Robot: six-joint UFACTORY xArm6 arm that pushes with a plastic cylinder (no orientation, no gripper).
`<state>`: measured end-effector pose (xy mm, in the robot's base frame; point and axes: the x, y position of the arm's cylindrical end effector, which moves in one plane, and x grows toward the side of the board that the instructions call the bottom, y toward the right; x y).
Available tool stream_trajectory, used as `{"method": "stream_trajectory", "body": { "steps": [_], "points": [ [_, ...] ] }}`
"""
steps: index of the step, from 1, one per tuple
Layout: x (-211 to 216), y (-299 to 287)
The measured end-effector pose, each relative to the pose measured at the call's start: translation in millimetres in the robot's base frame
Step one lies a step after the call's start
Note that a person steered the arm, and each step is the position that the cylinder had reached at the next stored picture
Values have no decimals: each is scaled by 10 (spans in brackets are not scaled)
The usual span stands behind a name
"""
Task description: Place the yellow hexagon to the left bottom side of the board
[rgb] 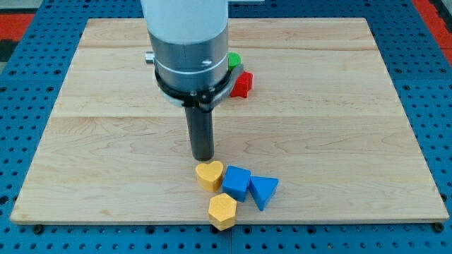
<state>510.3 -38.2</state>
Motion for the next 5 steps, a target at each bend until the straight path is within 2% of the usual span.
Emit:
{"method": "stream_trajectory", "body": {
  "steps": [1, 2, 3, 4, 5],
  "points": [
    [-306, 384],
    [-133, 1747],
    [681, 2743],
    [1045, 2809],
    [1084, 2723]
  ]
}}
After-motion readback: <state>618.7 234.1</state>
